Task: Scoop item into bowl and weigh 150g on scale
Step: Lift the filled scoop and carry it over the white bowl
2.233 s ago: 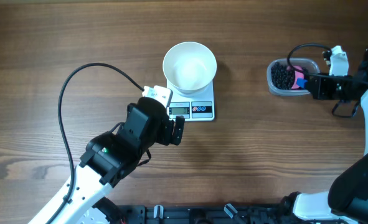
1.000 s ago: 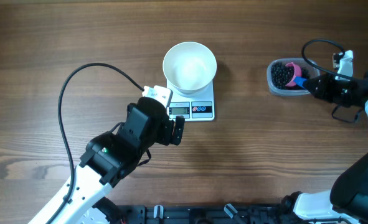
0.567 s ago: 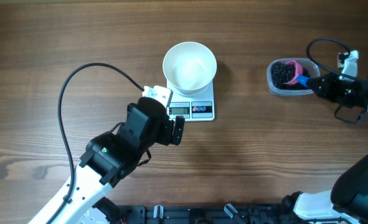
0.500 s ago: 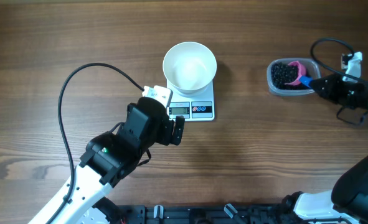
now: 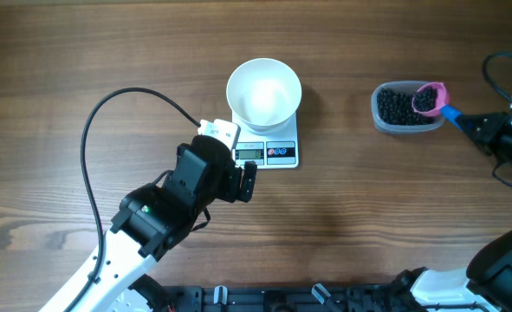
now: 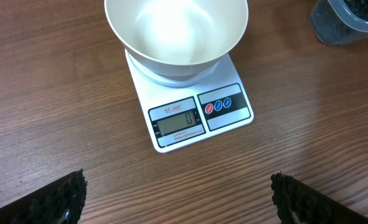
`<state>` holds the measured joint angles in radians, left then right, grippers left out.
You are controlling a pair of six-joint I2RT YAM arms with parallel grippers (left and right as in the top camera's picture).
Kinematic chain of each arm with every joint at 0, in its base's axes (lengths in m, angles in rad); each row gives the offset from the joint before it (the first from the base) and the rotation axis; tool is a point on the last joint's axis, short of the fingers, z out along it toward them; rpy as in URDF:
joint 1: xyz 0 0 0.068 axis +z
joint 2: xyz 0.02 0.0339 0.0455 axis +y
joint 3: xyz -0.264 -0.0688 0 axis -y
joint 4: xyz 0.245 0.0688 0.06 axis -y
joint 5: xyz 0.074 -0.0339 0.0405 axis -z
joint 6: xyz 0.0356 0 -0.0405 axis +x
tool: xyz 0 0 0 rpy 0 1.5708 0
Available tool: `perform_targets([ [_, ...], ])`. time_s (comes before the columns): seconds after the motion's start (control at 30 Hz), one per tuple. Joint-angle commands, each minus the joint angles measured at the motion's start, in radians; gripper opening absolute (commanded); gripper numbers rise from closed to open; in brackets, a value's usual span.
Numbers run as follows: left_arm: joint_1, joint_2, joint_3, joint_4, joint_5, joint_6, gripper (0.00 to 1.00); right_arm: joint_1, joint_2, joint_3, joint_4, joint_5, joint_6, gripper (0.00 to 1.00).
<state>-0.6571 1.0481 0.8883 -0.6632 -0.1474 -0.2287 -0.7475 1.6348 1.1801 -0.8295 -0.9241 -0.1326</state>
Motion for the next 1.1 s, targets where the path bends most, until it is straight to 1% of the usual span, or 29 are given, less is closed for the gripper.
perform_targets([
  [0.0, 0.005, 0.000, 0.002, 0.000, 0.008, 0.016, 1.00, -0.026, 0.013, -0.010, 0.001, -0.103, 0.039, 0.04],
  [0.1, 0.005, 0.000, 0.002, 0.000, 0.008, 0.016, 1.00, -0.038, 0.013, -0.010, 0.002, -0.211, 0.040, 0.04],
  [0.2, 0.005, 0.000, 0.002, 0.000, 0.008, 0.016, 1.00, -0.038, 0.013, -0.010, 0.001, -0.233, 0.090, 0.04],
  [0.27, 0.005, 0.000, 0.002, 0.000, 0.008, 0.016, 1.00, -0.037, 0.013, -0.010, 0.002, -0.298, 0.091, 0.05],
  [0.33, 0.005, 0.000, 0.002, 0.000, 0.008, 0.016, 1.00, -0.029, 0.013, -0.010, -0.009, -0.342, 0.118, 0.04],
  [0.43, 0.005, 0.000, 0.002, 0.000, 0.008, 0.016, 1.00, -0.002, 0.013, -0.010, -0.031, -0.430, 0.117, 0.04],
  [0.5, 0.005, 0.000, 0.002, 0.000, 0.008, 0.016, 1.00, 0.035, 0.013, -0.010, -0.028, -0.492, 0.144, 0.04],
  [0.53, 0.005, 0.000, 0.002, 0.000, 0.008, 0.016, 1.00, 0.061, 0.013, -0.010, -0.021, -0.491, 0.189, 0.04],
  [0.6, 0.005, 0.000, 0.002, 0.000, 0.008, 0.016, 1.00, 0.109, 0.013, -0.010, -0.021, -0.492, 0.219, 0.04],
  [0.67, 0.005, 0.000, 0.002, 0.000, 0.008, 0.016, 1.00, 0.195, 0.013, -0.010, -0.017, -0.491, 0.262, 0.04],
  [0.73, 0.005, 0.000, 0.002, 0.000, 0.008, 0.016, 1.00, 0.263, 0.013, -0.010, 0.001, -0.491, 0.275, 0.04],
  [0.77, 0.005, 0.000, 0.002, 0.000, 0.008, 0.016, 1.00, 0.298, 0.013, -0.010, 0.018, -0.491, 0.296, 0.04],
  [0.87, 0.005, 0.000, 0.002, 0.000, 0.008, 0.016, 1.00, 0.422, 0.013, -0.010, 0.148, -0.475, 0.417, 0.04],
  [0.93, 0.005, 0.000, 0.002, 0.000, 0.008, 0.016, 1.00, 0.518, 0.013, -0.010, 0.301, -0.417, 0.546, 0.04],
  [1.0, 0.005, 0.000, 0.002, 0.000, 0.008, 0.016, 1.00, 0.601, 0.013, -0.010, 0.417, -0.326, 0.606, 0.04],
  [1.07, 0.005, 0.000, 0.002, 0.000, 0.008, 0.016, 1.00, 0.689, 0.013, -0.010, 0.498, -0.216, 0.606, 0.04],
])
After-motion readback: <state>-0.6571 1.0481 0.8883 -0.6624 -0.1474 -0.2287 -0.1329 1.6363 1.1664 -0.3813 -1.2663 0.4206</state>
